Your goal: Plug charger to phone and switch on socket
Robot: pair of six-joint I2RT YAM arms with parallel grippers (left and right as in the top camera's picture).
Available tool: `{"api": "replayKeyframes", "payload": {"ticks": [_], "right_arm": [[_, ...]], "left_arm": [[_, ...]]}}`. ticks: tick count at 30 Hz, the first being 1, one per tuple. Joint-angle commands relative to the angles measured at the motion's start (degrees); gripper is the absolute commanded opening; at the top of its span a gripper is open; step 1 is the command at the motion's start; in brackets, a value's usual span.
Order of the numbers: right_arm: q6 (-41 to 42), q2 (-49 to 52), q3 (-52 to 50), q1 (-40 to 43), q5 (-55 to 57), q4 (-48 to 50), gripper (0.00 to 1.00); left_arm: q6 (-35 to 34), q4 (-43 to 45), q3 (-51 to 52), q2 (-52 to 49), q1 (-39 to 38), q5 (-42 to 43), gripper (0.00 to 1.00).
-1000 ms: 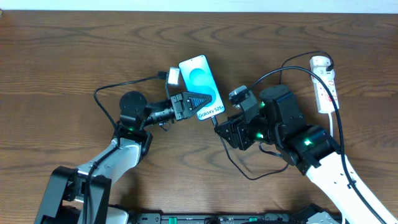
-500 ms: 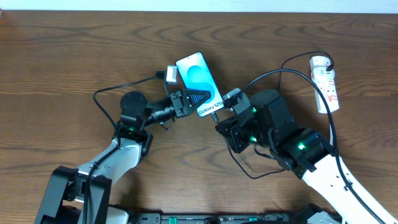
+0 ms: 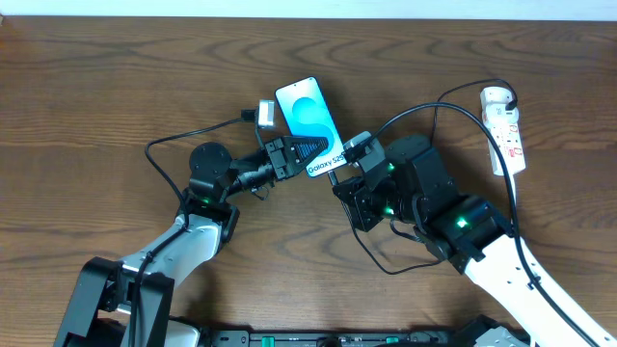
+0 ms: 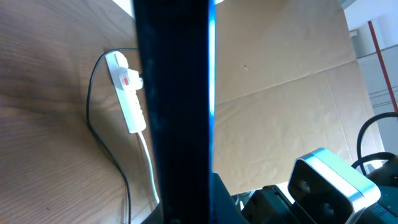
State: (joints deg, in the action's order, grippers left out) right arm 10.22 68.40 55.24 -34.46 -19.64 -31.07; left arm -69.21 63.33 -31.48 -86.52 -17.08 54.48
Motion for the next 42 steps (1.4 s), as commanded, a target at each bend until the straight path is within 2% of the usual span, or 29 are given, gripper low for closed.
{"api": "replayKeyframes", "payload": {"ticks": [1,3,8,12,16,19,23,26,28,33,38,42], "right_arm": [[-0.22,-1.9,2.49,-0.04,1.75,1.25,0.01],[-0.17,-1.9,2.49,-0.04,1.18,0.83,0.04],[-1.22,-4.5,2.51,0.33,2.47,-2.64,0.31],[-1.29,-9.38,2.51,1.44,7.89,-7.02,0.45],[-1.25,-15.89,2.51,2.32,15.17,-9.22,0.56],[-0.79,-20.5,2.51,2.34,20.59,-9.2,0.62],[0.52,-24.63,2.51,2.34,25.81,-9.27,0.67],[0.52,-25.92,2.51,2.34,26.18,-9.9,0.67],[1.16,-26.08,2.51,2.34,26.21,-10.49,0.67],[1.42,-25.81,2.51,2.34,26.18,-11.02,0.67],[1.6,-25.81,2.51,2.34,26.21,-11.37,0.67],[1.6,-25.81,2.51,2.34,27.19,-12.24,0.67]], "left_arm": [[1.57,0.66,-0.35,0.44,-1.95,3.52,0.07],[1.88,0.63,-0.35,0.44,-2.03,3.52,0.07],[3.06,0.61,-0.35,0.44,-1.99,3.06,0.08],[5.68,-0.35,-0.35,0.44,-1.99,1.79,0.07],[8.76,-8.17,-0.44,0.44,-2.4,-0.22,0.07],[13.29,-18.45,-2.05,0.44,-3.91,-1.62,0.07],[23.17,-35.36,-7.96,0.42,-6.36,-4.92,0.07],[32.92,-49.48,-14.16,-0.11,-7.21,-8.07,0.08],[36.57,-56.0,-18.03,-1.7,-7.3,-8.31,0.07],[42.23,-63.34,-26.64,-10.67,-7.32,-1.27,0.07],[42.51,-64.41,-33.44,-22.1,-7.39,6.25,0.07],[42.53,-64.63,-34.6,-26.47,-7.39,6.12,0.07]]}}
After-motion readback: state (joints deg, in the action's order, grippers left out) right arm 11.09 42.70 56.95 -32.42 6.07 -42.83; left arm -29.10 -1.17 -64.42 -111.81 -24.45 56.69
